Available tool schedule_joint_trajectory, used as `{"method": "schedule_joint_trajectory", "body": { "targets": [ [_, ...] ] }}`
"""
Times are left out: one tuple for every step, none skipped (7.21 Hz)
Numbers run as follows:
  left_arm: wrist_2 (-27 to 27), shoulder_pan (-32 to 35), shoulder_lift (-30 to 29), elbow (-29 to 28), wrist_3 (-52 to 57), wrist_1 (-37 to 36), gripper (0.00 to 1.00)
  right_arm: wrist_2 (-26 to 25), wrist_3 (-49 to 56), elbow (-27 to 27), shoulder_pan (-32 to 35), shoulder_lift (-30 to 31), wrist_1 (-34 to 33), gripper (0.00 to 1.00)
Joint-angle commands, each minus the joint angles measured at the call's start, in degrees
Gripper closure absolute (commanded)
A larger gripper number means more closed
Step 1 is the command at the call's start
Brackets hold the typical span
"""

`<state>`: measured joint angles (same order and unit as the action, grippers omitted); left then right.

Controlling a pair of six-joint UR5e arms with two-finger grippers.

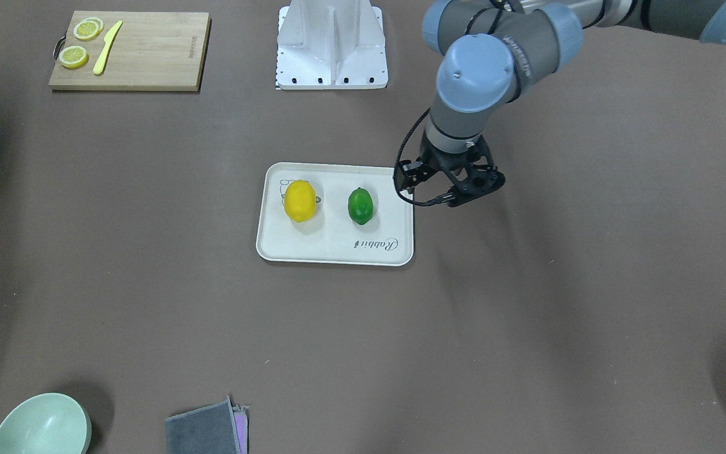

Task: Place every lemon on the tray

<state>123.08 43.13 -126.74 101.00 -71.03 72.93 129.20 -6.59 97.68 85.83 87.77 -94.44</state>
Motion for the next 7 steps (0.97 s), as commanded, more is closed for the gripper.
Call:
{"method": "schedule_joint_trajectory", "body": {
  "targets": [
    [3.5, 8.0, 12.3, 5.4, 16.1, -1.8, 0.02, 1.8, 2.3, -0.5, 4.2, 2.7, -2.1, 0.00],
    [6.1, 11.2, 18.4, 5.3, 22.4, -0.3, 0.02, 2.9, 2.1, -0.4, 4.5, 3.2, -2.2, 0.00],
    [6.5, 15.8, 24.1, 4.3, 29.9, 2.0, 0.02, 3.4, 1.6, -0.2, 4.5, 4.0, -1.7, 0.00],
    [7.3, 18.5, 26.2, 2.0, 37.9, 4.0, 0.02, 3.3, 1.6, 0.3, 5.2, 4.5, -1.6, 0.00],
    [7.3, 21.9, 30.7, 1.9, 42.2, 5.2, 0.02, 3.6, 1.6, 0.2, 7.1, 4.7, -1.7, 0.00],
    [7.4, 24.4, 35.5, 1.1, 48.9, 8.5, 0.02, 3.4, 1.6, 0.3, 7.2, 4.9, -1.6, 0.00],
    [8.0, 27.4, 40.5, 0.7, 51.8, 13.0, 0.02, 3.5, 1.9, 0.3, 7.2, 5.0, -1.6, 0.00]
  ]
}}
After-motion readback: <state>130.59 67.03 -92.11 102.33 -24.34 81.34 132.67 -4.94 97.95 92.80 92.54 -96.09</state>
